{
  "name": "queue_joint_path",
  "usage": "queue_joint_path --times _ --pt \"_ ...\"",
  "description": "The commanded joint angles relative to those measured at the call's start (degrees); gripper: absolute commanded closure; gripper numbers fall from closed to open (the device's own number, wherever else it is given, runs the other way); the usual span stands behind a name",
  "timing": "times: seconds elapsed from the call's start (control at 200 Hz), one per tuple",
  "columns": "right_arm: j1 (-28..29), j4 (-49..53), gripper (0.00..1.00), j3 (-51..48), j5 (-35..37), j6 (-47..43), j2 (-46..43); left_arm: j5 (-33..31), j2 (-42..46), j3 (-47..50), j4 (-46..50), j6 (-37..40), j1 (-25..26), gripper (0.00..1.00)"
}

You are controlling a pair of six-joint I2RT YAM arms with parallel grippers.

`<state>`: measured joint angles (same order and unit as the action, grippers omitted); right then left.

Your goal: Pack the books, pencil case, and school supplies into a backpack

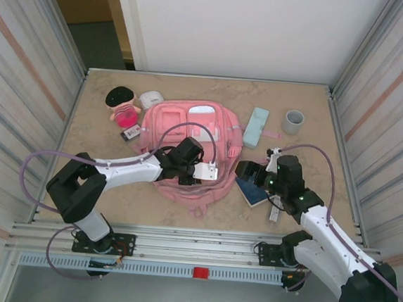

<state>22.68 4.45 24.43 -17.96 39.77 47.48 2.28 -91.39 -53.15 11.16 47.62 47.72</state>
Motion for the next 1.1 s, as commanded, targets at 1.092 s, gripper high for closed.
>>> queue_joint_path --times 1.092 --pt "-9.67 -25.49 0.39 12.69 -37.97 -39.48 34.90 53.83 19.67 -19.71 30.28 11.62 -34.26 1.00"
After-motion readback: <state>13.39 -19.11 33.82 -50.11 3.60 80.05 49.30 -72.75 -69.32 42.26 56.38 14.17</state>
